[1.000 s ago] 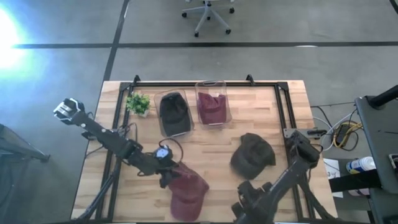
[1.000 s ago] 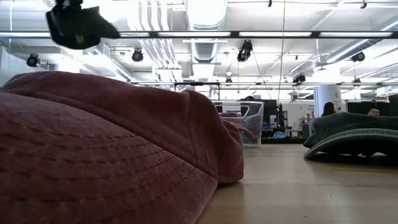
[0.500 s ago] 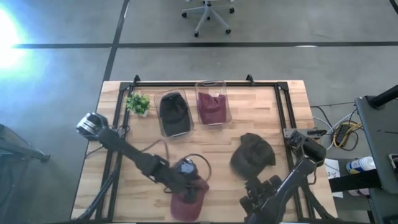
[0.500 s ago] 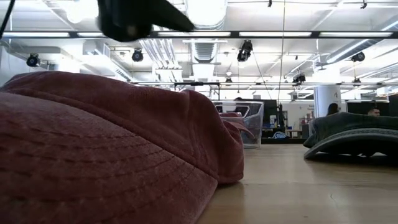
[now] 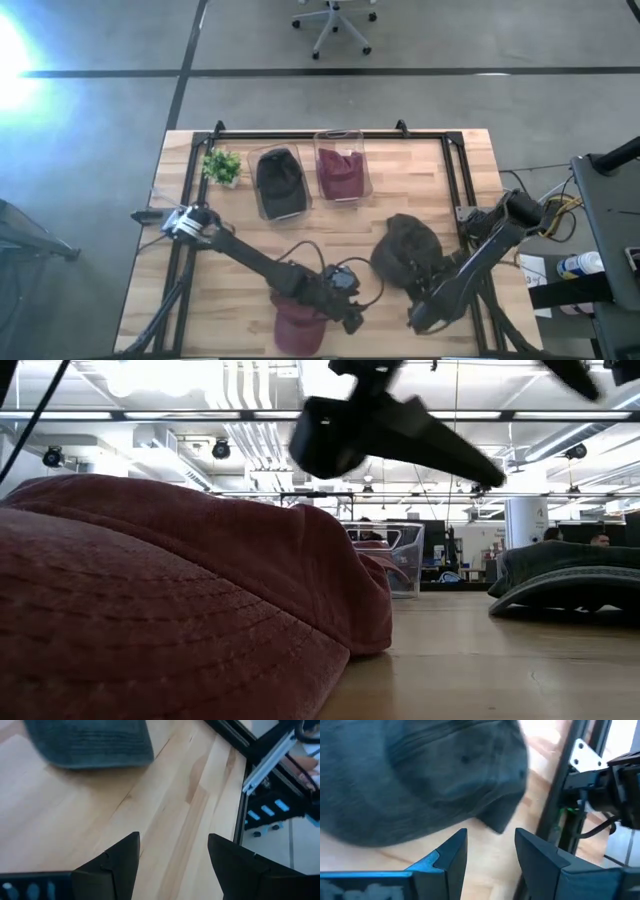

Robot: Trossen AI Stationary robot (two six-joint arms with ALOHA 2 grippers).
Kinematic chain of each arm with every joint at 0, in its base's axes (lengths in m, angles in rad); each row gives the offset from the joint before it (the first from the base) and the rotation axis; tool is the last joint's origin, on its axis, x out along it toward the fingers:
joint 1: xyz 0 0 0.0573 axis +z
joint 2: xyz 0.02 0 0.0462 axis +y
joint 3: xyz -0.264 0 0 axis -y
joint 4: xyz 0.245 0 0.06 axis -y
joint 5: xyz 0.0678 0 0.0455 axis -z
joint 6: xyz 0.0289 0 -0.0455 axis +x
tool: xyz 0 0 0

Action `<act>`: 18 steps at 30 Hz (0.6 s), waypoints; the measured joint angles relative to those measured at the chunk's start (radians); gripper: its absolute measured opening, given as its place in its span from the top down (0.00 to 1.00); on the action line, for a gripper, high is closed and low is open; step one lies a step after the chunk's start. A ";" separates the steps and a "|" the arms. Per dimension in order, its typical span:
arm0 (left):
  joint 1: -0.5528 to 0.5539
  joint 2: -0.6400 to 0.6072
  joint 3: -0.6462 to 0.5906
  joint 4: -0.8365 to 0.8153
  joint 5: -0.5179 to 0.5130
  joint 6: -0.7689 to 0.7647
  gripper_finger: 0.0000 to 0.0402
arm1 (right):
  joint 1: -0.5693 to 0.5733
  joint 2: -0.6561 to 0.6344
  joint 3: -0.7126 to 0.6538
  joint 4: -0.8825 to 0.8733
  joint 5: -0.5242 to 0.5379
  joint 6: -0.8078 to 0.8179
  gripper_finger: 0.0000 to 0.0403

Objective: Pick & Place hat
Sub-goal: Put the black cap into the left transparent bin

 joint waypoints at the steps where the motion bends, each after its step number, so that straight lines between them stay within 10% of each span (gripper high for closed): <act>1: 0.002 0.017 0.019 0.004 0.000 -0.007 0.43 | -0.004 -0.028 -0.024 0.002 0.001 0.003 0.60; 18: 0.090 0.151 0.099 0.009 -0.074 -0.355 0.43 | -0.029 -0.204 -0.332 0.315 0.002 -0.024 0.60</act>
